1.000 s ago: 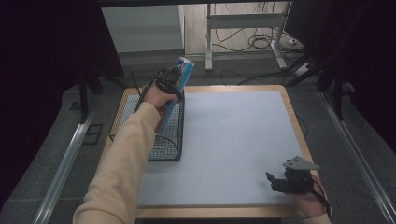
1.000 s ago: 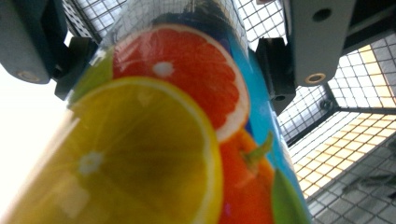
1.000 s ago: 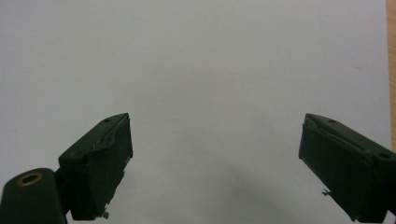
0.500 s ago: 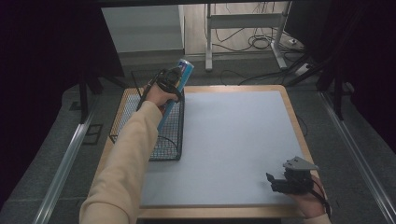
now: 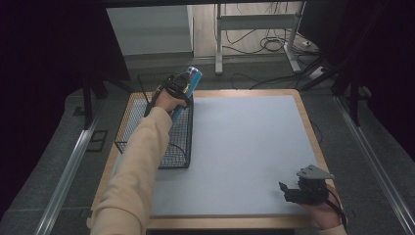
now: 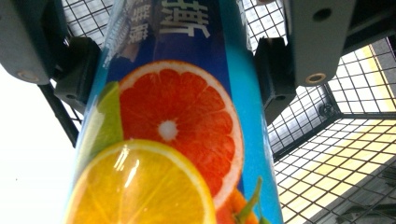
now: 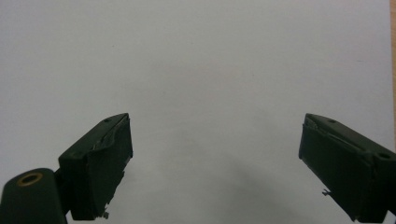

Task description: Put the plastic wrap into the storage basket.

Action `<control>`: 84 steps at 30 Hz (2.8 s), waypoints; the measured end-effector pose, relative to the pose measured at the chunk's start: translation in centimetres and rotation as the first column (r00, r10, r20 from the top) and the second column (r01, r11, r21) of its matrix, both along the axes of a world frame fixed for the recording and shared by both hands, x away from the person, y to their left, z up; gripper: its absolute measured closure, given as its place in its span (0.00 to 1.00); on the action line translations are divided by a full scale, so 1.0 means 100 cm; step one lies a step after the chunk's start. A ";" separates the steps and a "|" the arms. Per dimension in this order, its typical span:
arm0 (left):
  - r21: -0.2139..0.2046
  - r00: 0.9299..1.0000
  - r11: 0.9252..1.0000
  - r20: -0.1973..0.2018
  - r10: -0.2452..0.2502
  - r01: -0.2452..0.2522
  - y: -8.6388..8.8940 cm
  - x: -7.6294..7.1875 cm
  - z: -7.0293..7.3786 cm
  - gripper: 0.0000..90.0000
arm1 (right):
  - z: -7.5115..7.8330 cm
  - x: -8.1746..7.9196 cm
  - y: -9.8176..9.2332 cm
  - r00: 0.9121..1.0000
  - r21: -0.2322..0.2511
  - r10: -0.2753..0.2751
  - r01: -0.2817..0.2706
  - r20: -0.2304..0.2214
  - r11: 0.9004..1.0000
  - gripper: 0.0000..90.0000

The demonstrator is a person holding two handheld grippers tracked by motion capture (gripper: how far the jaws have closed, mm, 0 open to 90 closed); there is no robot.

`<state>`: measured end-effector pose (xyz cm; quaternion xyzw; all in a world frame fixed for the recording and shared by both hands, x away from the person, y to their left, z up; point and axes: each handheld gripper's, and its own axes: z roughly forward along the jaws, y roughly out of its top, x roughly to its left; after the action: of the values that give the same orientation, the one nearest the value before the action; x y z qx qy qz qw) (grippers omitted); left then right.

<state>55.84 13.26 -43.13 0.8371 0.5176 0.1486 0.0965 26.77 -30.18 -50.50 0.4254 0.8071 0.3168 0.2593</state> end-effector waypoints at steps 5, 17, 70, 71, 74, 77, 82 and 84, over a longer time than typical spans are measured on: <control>0.009 1.000 1.000 0.014 -0.007 0.006 -0.001 -0.002 -0.001 0.35 | -0.001 0.001 0.001 1.000 -0.001 0.002 -0.002 -0.004 1.000 0.11; 0.028 0.996 1.000 0.086 -0.014 0.012 -0.002 -0.015 0.010 0.23 | 0.000 0.000 0.003 1.000 -0.005 0.008 -0.008 -0.005 1.000 0.11; -0.334 0.868 0.810 0.307 -0.391 0.483 -0.072 -0.253 -0.012 0.20 | 0.002 -0.004 0.008 1.000 0.009 0.018 -0.018 0.004 1.000 0.11; -0.334 0.867 0.807 0.299 -0.399 0.486 -0.074 -0.254 -0.015 0.20 | 0.002 -0.004 0.008 1.000 0.007 0.019 -0.019 0.007 1.000 0.11; -0.336 0.864 0.801 0.284 -0.416 0.496 -0.079 -0.259 -0.025 0.20 | 0.001 -0.004 0.008 1.000 0.003 0.017 -0.017 0.013 1.000 0.11; -0.337 0.861 0.795 0.273 -0.429 0.504 -0.082 -0.262 -0.032 0.20 | 0.002 -0.003 0.007 1.000 0.007 0.009 -0.009 0.020 1.000 0.11; -0.338 0.861 0.794 0.262 -0.436 0.505 -0.082 -0.262 -0.036 0.20 | 0.002 -0.003 0.007 1.000 0.006 0.008 -0.008 0.027 1.000 0.11; -0.341 0.863 0.795 0.265 -0.431 0.502 -0.082 -0.262 -0.035 0.20 | 0.003 -0.004 0.007 0.999 0.008 0.011 -0.011 0.033 1.000 0.11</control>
<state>29.66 5.08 -46.68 0.8851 0.3032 0.0839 0.3430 26.39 -29.47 -50.22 0.4166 0.8038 0.3284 0.2692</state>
